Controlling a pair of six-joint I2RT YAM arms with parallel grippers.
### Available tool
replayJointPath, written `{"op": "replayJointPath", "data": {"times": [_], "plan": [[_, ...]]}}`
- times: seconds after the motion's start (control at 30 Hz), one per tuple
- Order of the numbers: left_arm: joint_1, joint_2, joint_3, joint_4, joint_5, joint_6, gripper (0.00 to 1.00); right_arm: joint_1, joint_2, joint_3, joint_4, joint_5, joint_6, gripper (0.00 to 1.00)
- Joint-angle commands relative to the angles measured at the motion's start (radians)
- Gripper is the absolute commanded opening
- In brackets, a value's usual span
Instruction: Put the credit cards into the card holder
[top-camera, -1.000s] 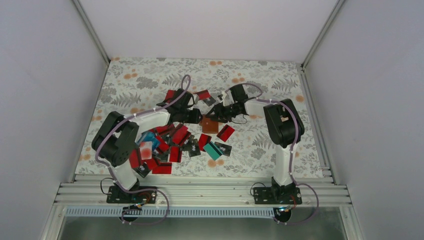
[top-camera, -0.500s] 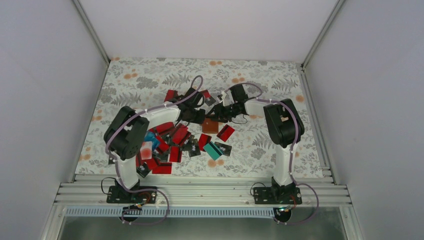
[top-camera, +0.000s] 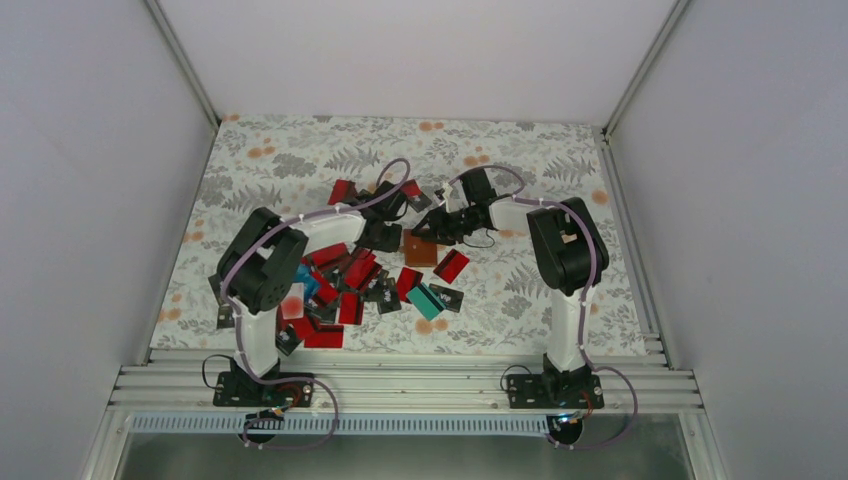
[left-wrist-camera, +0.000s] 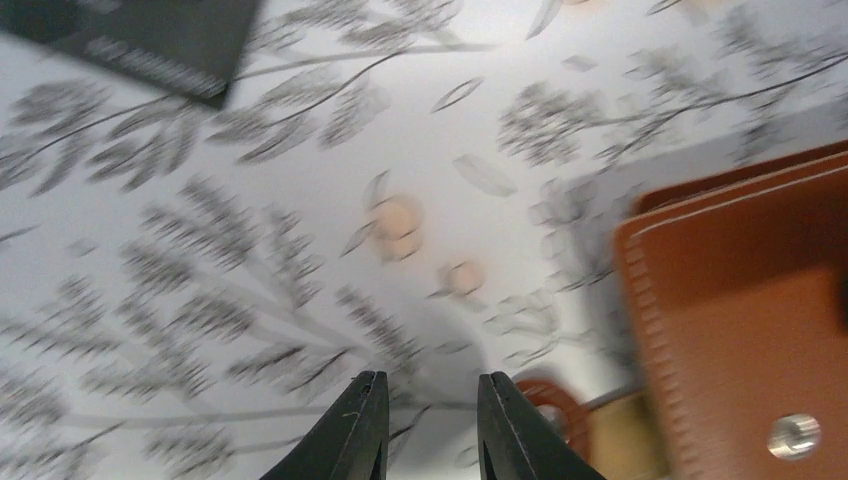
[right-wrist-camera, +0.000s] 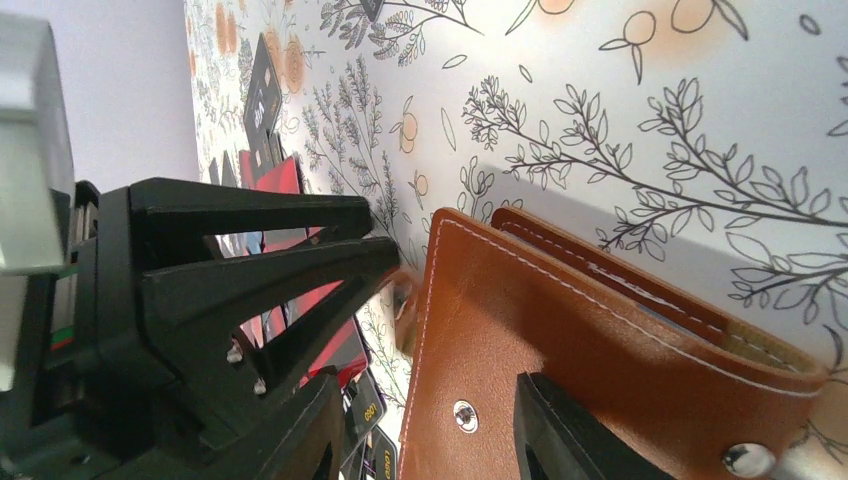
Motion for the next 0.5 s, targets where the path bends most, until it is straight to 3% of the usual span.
{"op": "replayJointPath", "data": {"times": [0.0, 0.2, 0.47], "plan": [[0.005, -0.083, -0.063, -0.103, -0.152, -0.039, 0.25, -0.004, 0.037, -0.002, -0.054, 0.087, -0.021, 0.46], [0.000, -0.232, -0.085, -0.136, -0.141, -0.089, 0.26, -0.004, 0.040, 0.007, -0.060, 0.091, -0.022, 0.46], [-0.075, -0.169, 0.072, -0.176, -0.102, -0.032, 0.26, -0.004, 0.028, 0.005, -0.065, 0.122, -0.024, 0.45]]}}
